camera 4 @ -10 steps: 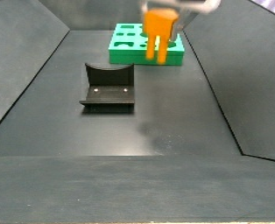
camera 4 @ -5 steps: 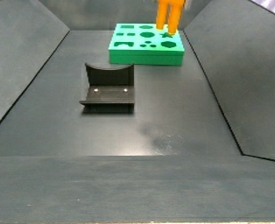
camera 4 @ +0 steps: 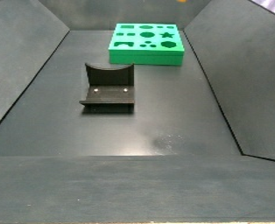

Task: Pick up the 3 prong object. Move up. Move to above the board. Insert the 3 prong object.
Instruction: Move to above the board, then insert the 3 prong object.

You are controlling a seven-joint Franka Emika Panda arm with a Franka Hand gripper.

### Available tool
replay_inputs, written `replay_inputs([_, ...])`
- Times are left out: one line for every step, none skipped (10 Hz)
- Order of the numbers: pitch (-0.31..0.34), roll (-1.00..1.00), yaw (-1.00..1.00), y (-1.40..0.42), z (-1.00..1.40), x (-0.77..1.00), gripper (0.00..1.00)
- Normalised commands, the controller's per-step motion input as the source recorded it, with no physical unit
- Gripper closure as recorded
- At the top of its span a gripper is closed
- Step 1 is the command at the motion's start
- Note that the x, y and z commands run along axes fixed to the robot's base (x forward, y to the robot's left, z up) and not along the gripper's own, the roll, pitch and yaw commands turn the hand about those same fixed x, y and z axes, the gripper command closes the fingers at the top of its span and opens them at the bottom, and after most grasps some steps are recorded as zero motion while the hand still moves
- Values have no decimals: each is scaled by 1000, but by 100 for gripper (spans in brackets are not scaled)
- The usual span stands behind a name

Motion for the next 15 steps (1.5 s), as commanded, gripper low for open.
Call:
replay_inputs([315,81,1000,-1000,191,198,100])
replay_inputs([323,98,1000,-1000,190,203,100])
replay_inputs([358,126,1000,-1000,195,220,100])
replay_inputs([386,110,1000,-1000,194,244,100])
replay_inputs([421,109,1000,-1000,192,257,100])
replay_inputs([459,122,1000,-1000,197,272,100])
replay_inputs([377,108,740,-1000,201,300,100])
replay_inputs([288,100,487,-886,177,291,100])
replay_inputs([188,99,232,-491,104,200,100])
replay_inputs([127,88,126,-287,69,134,100])
replay_inputs([97,78,82,-207,52,98,100])
replay_inputs([174,0,-249,-94,-29,357,100])
replay_inputs([170,0,-246,-97,-29,351,100])
replay_inputs([170,0,-246,-100,-29,349,100])
replay_inputs([179,0,-249,-86,-17,357,100])
